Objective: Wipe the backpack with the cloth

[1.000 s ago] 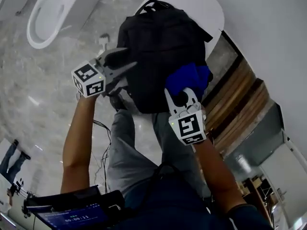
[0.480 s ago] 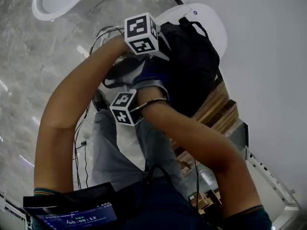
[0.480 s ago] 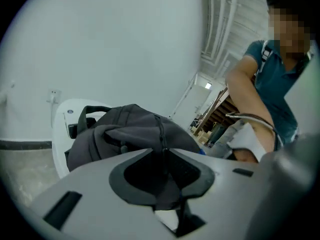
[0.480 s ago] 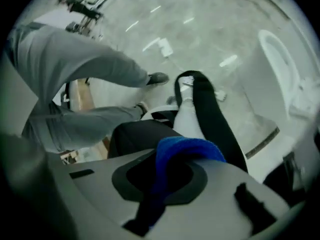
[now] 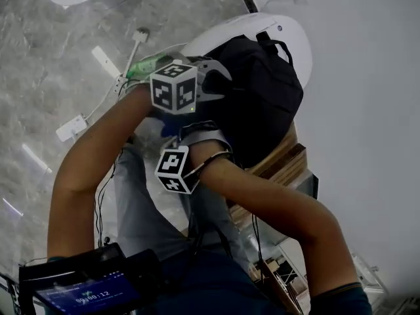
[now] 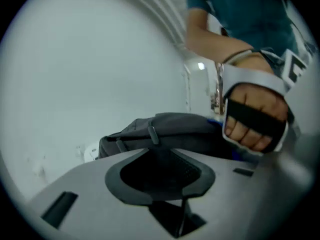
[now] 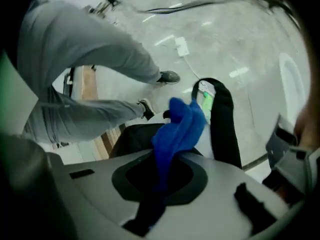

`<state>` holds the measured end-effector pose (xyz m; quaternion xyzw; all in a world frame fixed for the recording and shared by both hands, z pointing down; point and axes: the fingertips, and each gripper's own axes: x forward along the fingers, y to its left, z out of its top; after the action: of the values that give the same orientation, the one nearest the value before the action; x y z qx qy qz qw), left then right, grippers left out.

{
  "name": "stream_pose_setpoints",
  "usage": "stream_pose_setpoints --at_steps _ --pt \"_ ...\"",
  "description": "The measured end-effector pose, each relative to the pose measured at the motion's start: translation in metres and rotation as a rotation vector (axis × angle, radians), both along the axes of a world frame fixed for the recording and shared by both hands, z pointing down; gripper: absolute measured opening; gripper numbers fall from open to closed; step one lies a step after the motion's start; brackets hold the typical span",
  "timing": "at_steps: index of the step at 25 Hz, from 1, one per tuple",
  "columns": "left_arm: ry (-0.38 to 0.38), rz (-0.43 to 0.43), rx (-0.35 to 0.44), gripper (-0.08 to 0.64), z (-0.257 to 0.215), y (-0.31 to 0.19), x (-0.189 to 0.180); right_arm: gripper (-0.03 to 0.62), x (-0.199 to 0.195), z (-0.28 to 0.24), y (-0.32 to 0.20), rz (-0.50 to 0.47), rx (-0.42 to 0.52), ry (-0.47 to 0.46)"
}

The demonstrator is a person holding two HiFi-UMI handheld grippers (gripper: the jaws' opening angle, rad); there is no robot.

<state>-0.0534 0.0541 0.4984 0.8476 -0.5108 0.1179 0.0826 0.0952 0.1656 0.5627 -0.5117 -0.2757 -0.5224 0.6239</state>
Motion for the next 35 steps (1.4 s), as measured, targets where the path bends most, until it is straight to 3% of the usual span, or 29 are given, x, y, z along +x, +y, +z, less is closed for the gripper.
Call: stream_pose_setpoints --at_steps 1,3,6,8,10,12,14,16,19,20,22,24,25,27,29,33,35 --pt "-0.099 0.038 0.011 0.107 0.002 0.003 0.001 0.028 0.012 -0.002 0.005 -0.051 -0.011 0.021" --pt "-0.174 0.08 0.017 0.106 0.005 0.002 0.005 0.029 0.015 -0.004 0.006 -0.017 -0.021 0.051" --pt "-0.161 0.096 -0.002 0.106 0.009 -0.007 0.008 0.029 -0.041 -0.009 -0.019 0.184 0.003 -0.008" --pt "-0.13 0.112 -0.024 0.112 0.011 -0.012 0.008 0.023 -0.063 -0.011 -0.032 0.208 0.045 -0.056" --pt "-0.14 0.136 -0.031 0.112 0.011 -0.014 0.01 0.023 -0.042 -0.004 -0.024 0.066 0.076 -0.054" --pt "-0.131 0.142 -0.031 0.112 0.011 -0.016 0.012 0.023 -0.001 0.006 -0.005 -0.073 0.054 0.017" --pt "-0.112 0.143 -0.029 0.112 0.012 -0.02 0.014 0.023 0.023 0.011 0.003 -0.132 0.031 0.076" --pt "-0.093 0.135 -0.025 0.112 0.012 -0.022 0.015 0.023 0.011 0.012 -0.003 -0.059 0.024 0.086" --pt "-0.055 0.115 -0.016 0.112 0.011 -0.022 0.012 0.023 -0.055 0.003 -0.032 0.123 0.063 -0.016" --pt "-0.041 0.116 -0.014 0.112 0.012 -0.022 0.012 0.023 -0.061 0.0 -0.034 0.147 0.071 -0.042" --pt "-0.039 0.134 -0.011 0.112 0.012 -0.019 0.012 0.023 -0.033 -0.001 -0.014 0.152 0.033 -0.032" --pt "-0.035 0.109 -0.011 0.112 0.007 -0.009 0.008 0.023 0.006 -0.004 0.022 0.285 -0.093 -0.015" --pt "-0.012 0.05 -0.015 0.112 0.003 0.002 0.002 0.023 0.01 -0.01 0.031 0.396 -0.17 -0.076" --pt "0.085 -0.14 -0.04 0.112 -0.006 0.037 -0.005 0.023 -0.005 -0.034 0.017 0.685 -0.296 -0.312" --pt "0.218 -0.321 -0.072 0.112 -0.007 0.085 0.01 0.023 -0.018 -0.067 -0.017 0.926 -0.357 -0.583" --pt "0.463 -0.441 -0.152 0.114 -0.006 0.125 0.113 0.023 0.0 -0.099 -0.127 1.313 -0.3 -0.987" --pt "0.52 -0.504 -0.23 0.158 0.005 0.115 0.167 0.023 0.024 -0.104 -0.187 1.543 -0.229 -1.131"
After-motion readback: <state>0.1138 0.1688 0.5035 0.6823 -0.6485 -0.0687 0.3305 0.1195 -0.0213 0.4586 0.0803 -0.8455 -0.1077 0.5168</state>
